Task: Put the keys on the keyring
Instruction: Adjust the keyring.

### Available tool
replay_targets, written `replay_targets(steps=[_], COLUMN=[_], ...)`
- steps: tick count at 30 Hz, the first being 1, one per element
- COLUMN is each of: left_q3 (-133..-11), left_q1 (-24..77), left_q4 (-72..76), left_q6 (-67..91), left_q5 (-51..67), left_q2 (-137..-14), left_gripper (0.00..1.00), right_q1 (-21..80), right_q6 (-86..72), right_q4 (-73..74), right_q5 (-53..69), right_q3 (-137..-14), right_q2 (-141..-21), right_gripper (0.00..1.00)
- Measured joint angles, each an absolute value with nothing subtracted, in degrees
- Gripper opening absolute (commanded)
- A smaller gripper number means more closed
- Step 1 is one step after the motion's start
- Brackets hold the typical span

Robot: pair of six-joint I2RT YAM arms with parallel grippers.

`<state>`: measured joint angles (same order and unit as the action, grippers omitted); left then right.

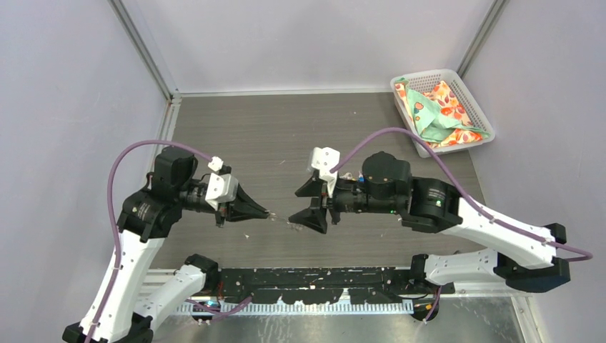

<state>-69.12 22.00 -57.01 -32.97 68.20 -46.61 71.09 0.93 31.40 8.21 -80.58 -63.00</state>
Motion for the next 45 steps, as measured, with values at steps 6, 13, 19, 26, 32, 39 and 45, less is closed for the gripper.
replay_targets(steps=[6,13,19,26,32,39,45], left_q3=[-70.26,-70.59,-70.59,-70.59,-70.59,-68.16,-64.38], left_q1=[22.0,22.0,22.0,22.0,22.0,22.02,22.13], left_q4=[-55.77,-54.74,-53.04,-51.64,-50.26,-44.38,-39.75], left_q6=[-29.21,-26.87,-25.21,-23.22,-22.13,-15.79,-11.75], left_q5=[70.13,70.57,70.46,70.19,69.6,67.53,63.11], left_q2=[-47.03,-46.96,-46.85,-46.48,-46.37,-44.45,-40.77], left_gripper=[0.0,0.0,0.0,0.0,0.0,0.05,0.03], right_q1=[71.09,71.09,71.2,71.2,72.29,76.58,80.16], right_q6=[1.19,1.45,1.58,2.76,4.12,9.34,13.15], right_q4=[25.15,23.62,23.62,24.86,21.1,20.27,22.92], right_q5=[9.76,10.41,10.68,9.52,6.98,-2.44,-10.09], right_q3=[-77.25,-75.26,-75.09,-74.32,-70.74,-70.26,-72.99], right_q2=[-67.26,-68.79,-68.49,-68.29,-65.8,-65.14,-67.61], right_gripper=[0.65,0.47,0.35,0.14,0.01,0.01,0.01])
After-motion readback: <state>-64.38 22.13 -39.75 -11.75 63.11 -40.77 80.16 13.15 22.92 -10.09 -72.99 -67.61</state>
